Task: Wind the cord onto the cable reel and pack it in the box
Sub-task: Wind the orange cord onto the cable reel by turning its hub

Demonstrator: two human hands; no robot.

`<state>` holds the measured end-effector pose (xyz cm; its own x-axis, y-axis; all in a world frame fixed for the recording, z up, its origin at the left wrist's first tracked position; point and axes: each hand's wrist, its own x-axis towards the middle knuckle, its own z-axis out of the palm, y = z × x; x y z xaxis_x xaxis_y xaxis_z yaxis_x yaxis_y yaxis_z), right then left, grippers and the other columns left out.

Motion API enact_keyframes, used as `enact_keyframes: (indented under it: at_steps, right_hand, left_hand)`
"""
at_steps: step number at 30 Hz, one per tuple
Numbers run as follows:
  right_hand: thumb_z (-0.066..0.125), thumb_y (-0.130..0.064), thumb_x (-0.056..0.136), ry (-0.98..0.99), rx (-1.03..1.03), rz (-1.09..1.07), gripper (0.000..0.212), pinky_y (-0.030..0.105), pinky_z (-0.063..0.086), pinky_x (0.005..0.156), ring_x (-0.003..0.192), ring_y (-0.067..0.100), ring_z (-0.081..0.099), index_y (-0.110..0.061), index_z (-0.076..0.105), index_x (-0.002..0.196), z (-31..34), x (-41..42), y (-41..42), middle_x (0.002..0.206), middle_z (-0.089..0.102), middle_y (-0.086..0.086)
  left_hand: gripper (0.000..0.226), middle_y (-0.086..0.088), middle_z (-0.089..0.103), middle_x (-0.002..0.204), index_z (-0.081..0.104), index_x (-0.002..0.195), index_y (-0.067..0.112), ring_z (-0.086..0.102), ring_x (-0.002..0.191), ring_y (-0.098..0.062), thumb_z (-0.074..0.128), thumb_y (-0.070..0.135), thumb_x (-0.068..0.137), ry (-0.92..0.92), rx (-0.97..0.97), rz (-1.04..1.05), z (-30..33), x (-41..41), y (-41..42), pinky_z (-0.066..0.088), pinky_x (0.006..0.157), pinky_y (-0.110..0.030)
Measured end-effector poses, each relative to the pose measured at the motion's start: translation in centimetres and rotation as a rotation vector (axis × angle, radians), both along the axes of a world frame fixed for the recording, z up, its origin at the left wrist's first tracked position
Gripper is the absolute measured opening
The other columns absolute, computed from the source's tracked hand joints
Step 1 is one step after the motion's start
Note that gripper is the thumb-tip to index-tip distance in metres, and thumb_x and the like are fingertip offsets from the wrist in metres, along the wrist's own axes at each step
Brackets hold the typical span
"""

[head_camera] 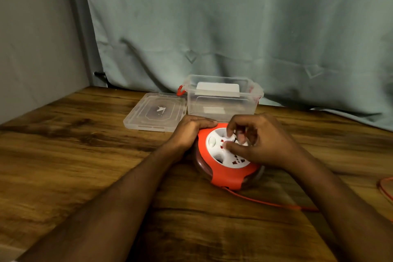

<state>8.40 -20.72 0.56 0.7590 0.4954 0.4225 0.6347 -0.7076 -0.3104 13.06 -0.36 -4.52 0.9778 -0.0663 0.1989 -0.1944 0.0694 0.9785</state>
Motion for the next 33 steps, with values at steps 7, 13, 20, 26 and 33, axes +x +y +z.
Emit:
enact_keyframes:
  at_steps: [7,13,20,26,33]
  right_hand:
    - [0.072,0.01,0.071,0.262,-0.04,0.173,0.111,0.034,0.054,0.057,0.06,0.007,0.053,-0.061,0.03,0.146,0.5,0.5,-1.1,0.116,0.073,-0.024]
    - [0.075,0.007,0.07,0.275,-0.007,0.192,0.128,0.049,0.064,0.075,0.09,0.03,0.071,-0.07,0.011,0.15,0.9,0.3,-1.0,0.117,0.071,-0.018]
    - [0.088,-0.013,0.069,0.287,-0.004,0.141,0.119,0.04,0.066,0.077,0.098,0.017,0.073,-0.072,0.019,0.146,0.9,0.0,-1.2,0.113,0.066,-0.015]
    - [0.089,-0.057,0.057,0.114,-0.126,-0.024,0.074,0.037,0.057,0.061,0.074,0.007,0.063,-0.052,0.048,0.119,0.5,-0.2,-0.5,0.08,0.065,-0.012]
    - [0.08,-0.072,0.06,0.045,-0.152,-0.101,0.049,0.026,0.04,0.05,0.054,0.004,0.055,-0.028,0.058,0.068,-0.1,0.0,0.6,0.055,0.059,-0.011]
  left_hand:
    - [0.015,0.004,0.079,0.085,0.079,0.09,0.008,0.075,0.079,-0.01,0.065,0.004,0.09,-0.084,0.124,-0.004,0.1,-0.2,0.2,0.058,0.073,-0.021]
    - [0.019,-0.012,0.079,0.095,0.079,0.1,0.0,0.076,0.087,-0.028,0.064,0.009,0.091,-0.073,0.151,-0.03,0.1,-0.3,0.3,0.061,0.08,-0.037]
    - [0.015,-0.012,0.079,0.087,0.08,0.088,0.005,0.076,0.08,-0.026,0.066,0.01,0.09,-0.038,0.105,-0.02,0.2,-0.5,0.2,0.06,0.073,-0.03]
    - [0.02,-0.02,0.077,0.085,0.077,0.088,-0.002,0.072,0.075,-0.031,0.067,0.015,0.088,0.032,0.055,-0.026,0.2,-0.4,0.3,0.058,0.072,-0.034]
    - [0.014,-0.018,0.077,0.082,0.078,0.08,0.004,0.072,0.071,-0.028,0.068,0.012,0.086,0.046,0.006,-0.041,0.3,-0.5,0.1,0.058,0.068,-0.032]
